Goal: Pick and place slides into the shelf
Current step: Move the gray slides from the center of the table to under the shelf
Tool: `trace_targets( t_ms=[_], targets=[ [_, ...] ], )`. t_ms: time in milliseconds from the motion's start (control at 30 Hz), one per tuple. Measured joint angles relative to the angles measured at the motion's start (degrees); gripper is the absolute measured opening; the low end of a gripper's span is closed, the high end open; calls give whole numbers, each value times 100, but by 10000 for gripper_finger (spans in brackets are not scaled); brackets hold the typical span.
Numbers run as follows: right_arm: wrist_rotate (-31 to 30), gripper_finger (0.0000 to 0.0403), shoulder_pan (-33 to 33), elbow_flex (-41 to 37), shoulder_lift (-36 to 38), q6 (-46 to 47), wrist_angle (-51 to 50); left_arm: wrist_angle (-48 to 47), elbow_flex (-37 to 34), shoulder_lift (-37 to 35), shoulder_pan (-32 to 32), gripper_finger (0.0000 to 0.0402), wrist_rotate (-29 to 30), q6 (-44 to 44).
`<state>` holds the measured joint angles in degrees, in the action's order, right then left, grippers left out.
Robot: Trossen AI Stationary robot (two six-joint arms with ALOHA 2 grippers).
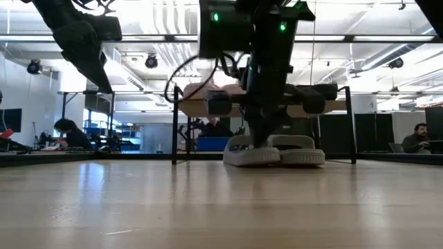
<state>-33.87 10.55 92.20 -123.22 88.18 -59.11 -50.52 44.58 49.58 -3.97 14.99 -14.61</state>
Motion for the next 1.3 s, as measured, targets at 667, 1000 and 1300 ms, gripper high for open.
trace_targets(
  t_ms=[667,1000,1300],
  targets=[
    [659,8,1688,-992,630,3571,-626,2,0,0,0,208,2,48],
    [138,8,1063,-1719,651,3008,-608,2,0,2,0,208,2,35],
    [-498,8,318,-1756,654,1807,-586,4,0,2,0,208,4,1]
  ],
)
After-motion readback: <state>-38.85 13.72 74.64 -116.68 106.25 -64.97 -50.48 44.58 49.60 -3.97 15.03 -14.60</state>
